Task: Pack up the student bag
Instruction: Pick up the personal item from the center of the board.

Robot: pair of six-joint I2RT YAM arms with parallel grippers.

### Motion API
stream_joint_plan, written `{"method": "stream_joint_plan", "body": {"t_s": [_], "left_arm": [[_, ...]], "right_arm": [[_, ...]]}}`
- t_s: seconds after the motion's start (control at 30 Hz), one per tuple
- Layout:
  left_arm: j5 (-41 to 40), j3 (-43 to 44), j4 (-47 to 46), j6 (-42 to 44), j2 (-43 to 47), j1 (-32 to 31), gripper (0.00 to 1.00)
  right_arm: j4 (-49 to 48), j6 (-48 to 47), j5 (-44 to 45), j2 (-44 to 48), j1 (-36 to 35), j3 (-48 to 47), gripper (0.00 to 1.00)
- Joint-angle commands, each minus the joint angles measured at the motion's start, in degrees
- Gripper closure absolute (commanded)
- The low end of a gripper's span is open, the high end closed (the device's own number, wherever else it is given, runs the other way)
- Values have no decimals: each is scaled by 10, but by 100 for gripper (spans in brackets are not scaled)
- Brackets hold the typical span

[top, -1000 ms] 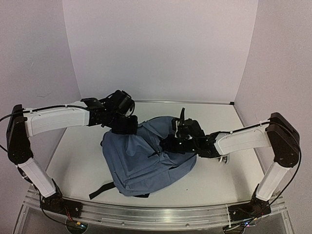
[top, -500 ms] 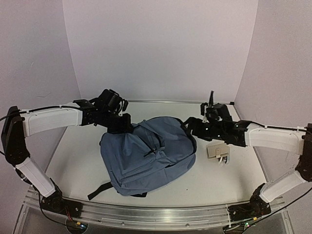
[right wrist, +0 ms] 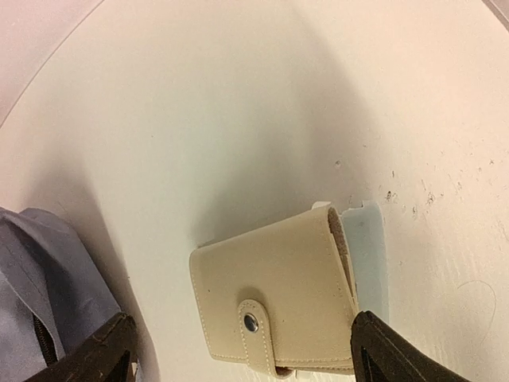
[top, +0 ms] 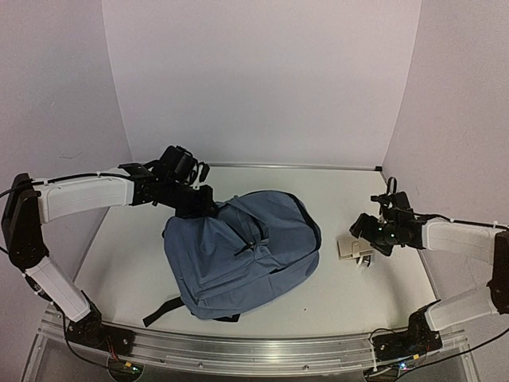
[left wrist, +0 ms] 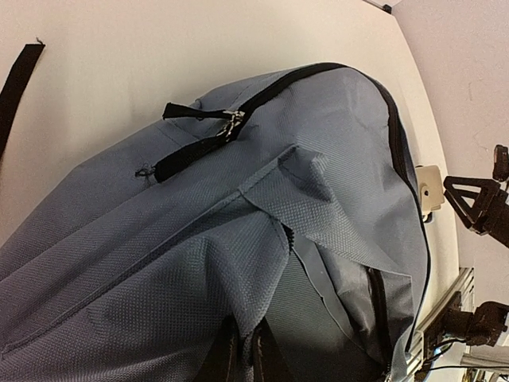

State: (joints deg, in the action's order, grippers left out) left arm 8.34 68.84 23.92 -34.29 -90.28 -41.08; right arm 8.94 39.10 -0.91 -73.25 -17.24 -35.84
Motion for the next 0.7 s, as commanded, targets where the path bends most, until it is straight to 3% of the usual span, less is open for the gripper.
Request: {"method": "stream_joint_plan", "body": {"t_s": [0.0,0.67], "left_arm": [[16,3,-44,15,36,8,100],[30,12,-42,18,30,12,100]], "right_arm": [[4,9,24,10,10,13,13],[-1,-4,35,-30,14,26,40]]}}
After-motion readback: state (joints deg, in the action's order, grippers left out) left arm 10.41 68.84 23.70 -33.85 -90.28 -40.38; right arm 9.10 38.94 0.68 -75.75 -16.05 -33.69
